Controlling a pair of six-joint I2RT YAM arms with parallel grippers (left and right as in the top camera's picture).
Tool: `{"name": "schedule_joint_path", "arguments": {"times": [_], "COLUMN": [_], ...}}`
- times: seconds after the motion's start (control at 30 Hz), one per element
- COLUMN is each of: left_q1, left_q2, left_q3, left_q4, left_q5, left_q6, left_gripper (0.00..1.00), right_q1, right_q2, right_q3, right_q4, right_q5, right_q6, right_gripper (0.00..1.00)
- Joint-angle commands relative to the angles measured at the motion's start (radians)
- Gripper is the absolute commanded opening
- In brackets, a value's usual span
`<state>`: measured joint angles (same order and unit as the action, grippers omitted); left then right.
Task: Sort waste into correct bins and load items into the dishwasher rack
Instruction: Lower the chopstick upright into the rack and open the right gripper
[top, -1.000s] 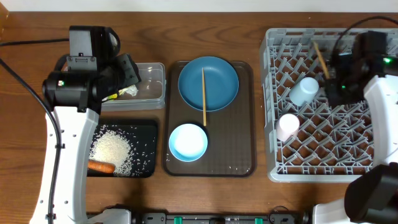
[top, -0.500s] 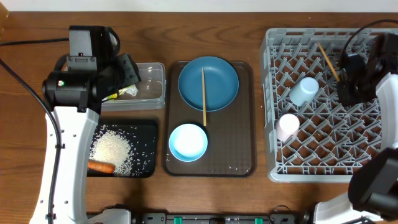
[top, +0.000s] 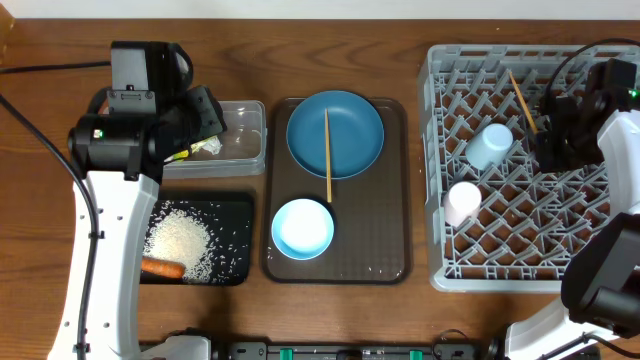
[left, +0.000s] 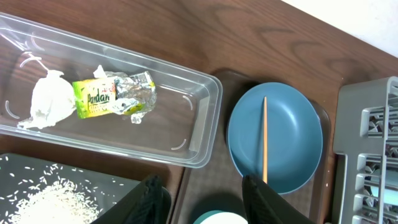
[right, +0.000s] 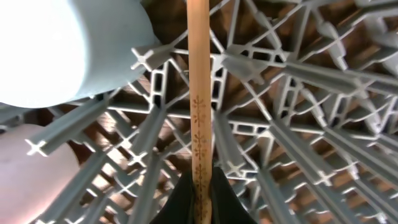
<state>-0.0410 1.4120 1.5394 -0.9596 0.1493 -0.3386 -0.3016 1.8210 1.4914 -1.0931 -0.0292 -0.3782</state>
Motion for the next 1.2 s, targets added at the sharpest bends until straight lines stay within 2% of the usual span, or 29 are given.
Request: {"name": "schedule_joint_path", "arguments": {"times": [0.0,0.13,0.67,0.73,0.8,1.0,1.17], "left_q1": [0.000,0.001,0.000,0.000,0.000,0.000,0.000], "left_q2": [0.002,0.002,0.002,0.002,0.002,0.002,0.002], "left_q3": [0.014,0.014,0.014,0.014,0.014,0.014,0.014], "left_q4": [0.004,0.004,0.011,0.011,0.011,0.011,0.011], "left_q5": [-0.020,-0.020,-0.019,-0.019,-0.019,-0.019,-0.019], "left_q6": [0.017,0.017,0.016,0.016,0.016,0.016,0.016], "left_gripper": [0.45,0.45,0.45,0.45,0.45,0.45,0.45], "right_q1": [0.002,0.002,0.001,0.001,0.001,0.001,0.003], "right_q2": [0.014,0.014,-0.016,-0.016,-0.016,-0.016,-0.016], "right_q3": [0.013,0.013,0.013,0.013,0.013,0.013,0.013], "right_q4": [0.019,0.003,-0.021,-0.023,-0.023,-0.030,-0.024], "right_q5": [-0.005,-0.005,-0.001,-0.001,-0.001,-0.001,-0.010], "right_q6": [0.160,0.207,0.198,0.198,0.198,0.179,0.180], "right_gripper": [0.01,0.01,0.01,0.05,0.18,0.15,0.20]}}
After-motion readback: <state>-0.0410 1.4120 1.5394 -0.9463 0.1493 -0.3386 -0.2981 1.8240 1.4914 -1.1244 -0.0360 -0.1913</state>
